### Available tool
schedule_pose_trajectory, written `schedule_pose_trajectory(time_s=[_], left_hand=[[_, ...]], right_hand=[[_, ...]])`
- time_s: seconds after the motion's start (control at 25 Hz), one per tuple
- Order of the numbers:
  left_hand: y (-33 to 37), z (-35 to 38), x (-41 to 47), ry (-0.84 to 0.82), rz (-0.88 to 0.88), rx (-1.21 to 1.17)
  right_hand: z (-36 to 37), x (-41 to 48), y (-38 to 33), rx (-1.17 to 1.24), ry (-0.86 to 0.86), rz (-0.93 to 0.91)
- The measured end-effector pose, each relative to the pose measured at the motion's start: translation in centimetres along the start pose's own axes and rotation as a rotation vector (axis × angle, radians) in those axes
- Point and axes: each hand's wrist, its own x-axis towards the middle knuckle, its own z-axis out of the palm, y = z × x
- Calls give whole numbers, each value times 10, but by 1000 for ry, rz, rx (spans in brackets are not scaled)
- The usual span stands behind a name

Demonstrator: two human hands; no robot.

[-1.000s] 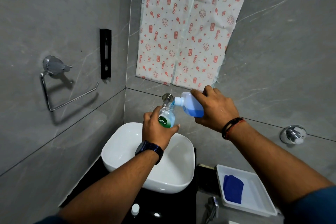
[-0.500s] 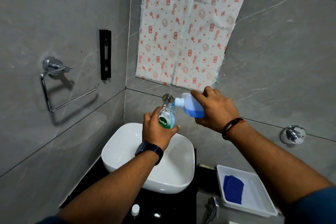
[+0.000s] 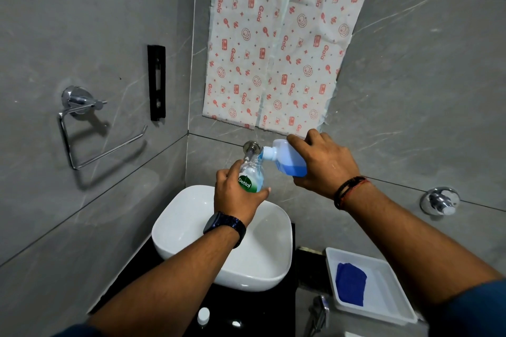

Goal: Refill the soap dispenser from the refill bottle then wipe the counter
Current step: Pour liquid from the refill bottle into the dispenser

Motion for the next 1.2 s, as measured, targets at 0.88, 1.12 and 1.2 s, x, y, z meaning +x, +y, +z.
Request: schedule_pose_trajectory(time_s=[0.88, 1.12, 1.2], left_hand=[[8, 7, 5, -41, -8, 18], [10, 9, 5, -39, -2, 26], [11, 9, 4, -38, -2, 23]], right_hand=[[-6, -5, 7, 20, -1, 43], [-4, -6, 10, 21, 6, 50], [-3, -6, 11, 18, 3, 52]])
